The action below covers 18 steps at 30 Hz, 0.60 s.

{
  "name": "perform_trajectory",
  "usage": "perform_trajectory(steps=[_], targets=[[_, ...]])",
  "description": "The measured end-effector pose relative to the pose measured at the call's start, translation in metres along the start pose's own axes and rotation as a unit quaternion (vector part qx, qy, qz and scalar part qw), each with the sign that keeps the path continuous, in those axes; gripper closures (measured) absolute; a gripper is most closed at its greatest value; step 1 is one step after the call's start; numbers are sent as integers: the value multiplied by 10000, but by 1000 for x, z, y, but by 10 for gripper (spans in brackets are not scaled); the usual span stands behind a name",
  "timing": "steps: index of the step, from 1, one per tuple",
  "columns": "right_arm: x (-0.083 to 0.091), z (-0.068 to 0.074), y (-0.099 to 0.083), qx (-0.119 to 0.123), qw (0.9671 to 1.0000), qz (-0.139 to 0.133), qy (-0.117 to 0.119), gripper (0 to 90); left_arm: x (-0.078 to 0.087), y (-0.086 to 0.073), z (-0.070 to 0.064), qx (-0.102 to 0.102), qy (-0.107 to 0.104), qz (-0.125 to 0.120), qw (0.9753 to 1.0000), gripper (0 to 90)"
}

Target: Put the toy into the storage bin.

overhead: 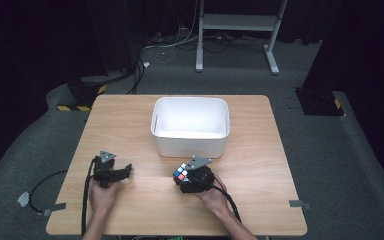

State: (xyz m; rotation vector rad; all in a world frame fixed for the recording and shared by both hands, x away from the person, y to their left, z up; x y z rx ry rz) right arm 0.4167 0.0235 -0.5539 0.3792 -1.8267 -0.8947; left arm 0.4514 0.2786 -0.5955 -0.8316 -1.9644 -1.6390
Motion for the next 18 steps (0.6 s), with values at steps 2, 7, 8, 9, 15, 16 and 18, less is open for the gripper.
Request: perform_trajectory(steps=[2, 7, 8, 9, 15, 16, 18], targets=[[3, 0, 1, 30, 10000, 27, 44, 335, 0, 0, 0, 3, 5, -4, 10000, 192], [14, -3, 3, 96, 9999, 1, 75, 335, 0, 0, 0, -3, 28, 0, 10000, 194], [16, -3, 4, 78, 9999, -14, 85, 335, 0, 0, 0, -3, 28, 0, 10000, 194], [17, -4, 4, 58, 9999, -37, 102, 335, 0, 0, 0, 1, 22, 1, 10000, 194], [24, -5, 4, -84, 9995, -65, 294, 335, 0, 0, 0, -2, 22, 2, 10000, 194], [24, -5, 4, -84, 9995, -65, 294, 335, 0, 0, 0, -2, 22, 2, 10000, 194], [26, -5, 6, -48, 9995, -70, 315, 336, 0, 0, 0, -1, 22, 2, 10000, 194]])
Point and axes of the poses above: each handheld gripper's, and its own axes: x roughly backward along the jaws, y roughly out of its top, z roughly to its left, the point moved 10 cm from there along -x, roughly forward along the jaws, and after that the axes turned 15 degrees about x, right-handed, at the moved point
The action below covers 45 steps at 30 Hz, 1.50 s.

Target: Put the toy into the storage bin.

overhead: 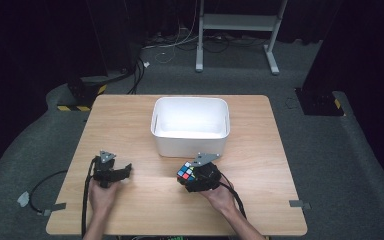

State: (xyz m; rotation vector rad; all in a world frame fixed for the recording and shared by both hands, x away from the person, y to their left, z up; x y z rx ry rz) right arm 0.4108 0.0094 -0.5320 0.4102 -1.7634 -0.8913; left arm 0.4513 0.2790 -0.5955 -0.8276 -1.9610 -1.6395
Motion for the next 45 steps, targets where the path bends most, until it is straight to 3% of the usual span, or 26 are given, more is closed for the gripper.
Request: perform_trajectory(steps=[8, 9, 13, 17, 25, 34, 36, 37, 45], targets=[[2, 2, 4, 76, 9999, -87, 96, 336, 0, 0, 0, 0, 0, 0, 10000, 194], [3, 6, 5, 71, 9995, -108, 277, 336, 0, 0, 0, -2, 5, 5, 10000, 194], [1, 9, 3, 47, 9989, -79, 463, 336, 0, 0, 0, 1, 4, 4, 10000, 194], [4, 9, 4, 16, 9981, -221, 580, 337, 0, 0, 0, -1, -1, 1, 10000, 194], [13, 3, 8, 24, 9987, -226, 459, 337, 0, 0, 0, 0, -18, -1, 10000, 194], [22, 2, 17, 61, 9980, -329, 529, 336, 0, 0, -1, -3, -27, -11, 10000, 201], [25, 0, 17, 92, 9985, -314, 441, 336, 0, 0, -1, -4, -27, -10, 10000, 201], [29, -3, 18, 114, 9990, -360, 238, 336, 0, 0, -1, -12, -23, -8, 10000, 202], [43, -12, 20, -50, 9991, -402, 141, 336, 0, 0, 0, -28, -20, -1, 10000, 203]])
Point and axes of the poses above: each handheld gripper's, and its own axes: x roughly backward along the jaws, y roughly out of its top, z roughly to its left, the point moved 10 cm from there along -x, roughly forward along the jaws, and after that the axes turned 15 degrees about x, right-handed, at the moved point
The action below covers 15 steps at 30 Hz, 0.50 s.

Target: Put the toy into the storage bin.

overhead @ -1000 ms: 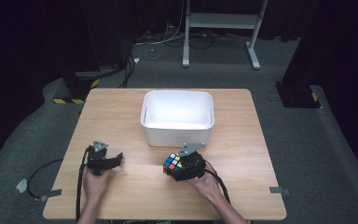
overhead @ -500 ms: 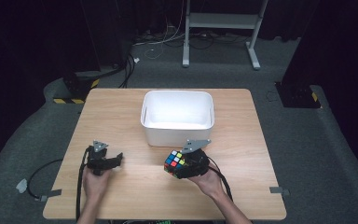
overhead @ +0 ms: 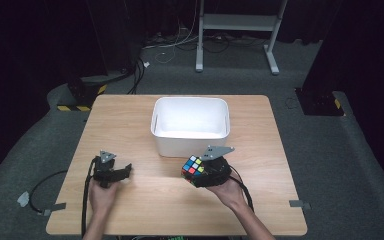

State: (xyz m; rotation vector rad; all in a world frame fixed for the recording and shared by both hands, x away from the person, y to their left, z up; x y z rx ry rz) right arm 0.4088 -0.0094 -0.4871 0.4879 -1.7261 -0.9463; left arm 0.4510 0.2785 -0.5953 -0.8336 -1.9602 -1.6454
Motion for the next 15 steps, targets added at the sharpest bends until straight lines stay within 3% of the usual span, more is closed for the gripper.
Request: perform_trajectory(steps=[7, 15], targets=[[7, -3, 2, -104, 9998, -90, 107, 336, 0, 0, 0, 0, 3, -2, 10000, 203], [15, -6, 9, -7, 9999, -81, 99, 336, 0, 0, 0, -1, 2, -2, 10000, 203]])
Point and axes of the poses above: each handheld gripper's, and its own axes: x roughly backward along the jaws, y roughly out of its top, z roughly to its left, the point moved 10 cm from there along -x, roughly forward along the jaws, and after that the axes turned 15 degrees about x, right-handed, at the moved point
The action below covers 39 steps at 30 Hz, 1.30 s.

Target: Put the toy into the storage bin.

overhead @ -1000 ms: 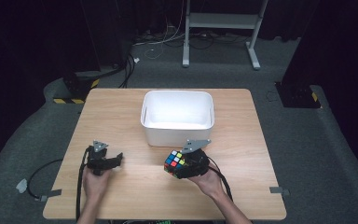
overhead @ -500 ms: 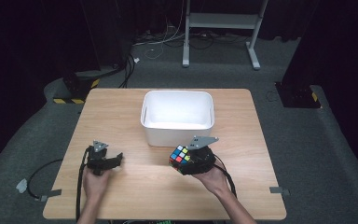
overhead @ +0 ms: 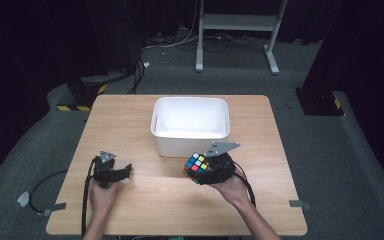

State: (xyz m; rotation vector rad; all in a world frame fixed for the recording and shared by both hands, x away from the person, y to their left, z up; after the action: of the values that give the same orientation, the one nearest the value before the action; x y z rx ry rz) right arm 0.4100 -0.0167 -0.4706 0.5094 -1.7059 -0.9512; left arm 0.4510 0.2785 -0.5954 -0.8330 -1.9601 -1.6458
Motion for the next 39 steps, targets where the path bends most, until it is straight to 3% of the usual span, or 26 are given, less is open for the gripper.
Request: perform_trajectory(steps=[8, 24, 29, 39], targets=[[9, -5, 8, 31, 9999, 82, -66, 337, 0, 0, 0, -1, -1, 0, 10000, 203], [23, -20, 23, -6, 9999, 6, -132, 337, 0, 0, 0, -2, 2, 2, 10000, 203], [30, -27, 35, 20, 9998, -53, -191, 336, 0, 0, 0, 0, 1, 2, 10000, 203], [31, -37, 39, -34, 9996, 42, -262, 337, 0, 0, 0, -1, 3, 2, 10000, 203]])
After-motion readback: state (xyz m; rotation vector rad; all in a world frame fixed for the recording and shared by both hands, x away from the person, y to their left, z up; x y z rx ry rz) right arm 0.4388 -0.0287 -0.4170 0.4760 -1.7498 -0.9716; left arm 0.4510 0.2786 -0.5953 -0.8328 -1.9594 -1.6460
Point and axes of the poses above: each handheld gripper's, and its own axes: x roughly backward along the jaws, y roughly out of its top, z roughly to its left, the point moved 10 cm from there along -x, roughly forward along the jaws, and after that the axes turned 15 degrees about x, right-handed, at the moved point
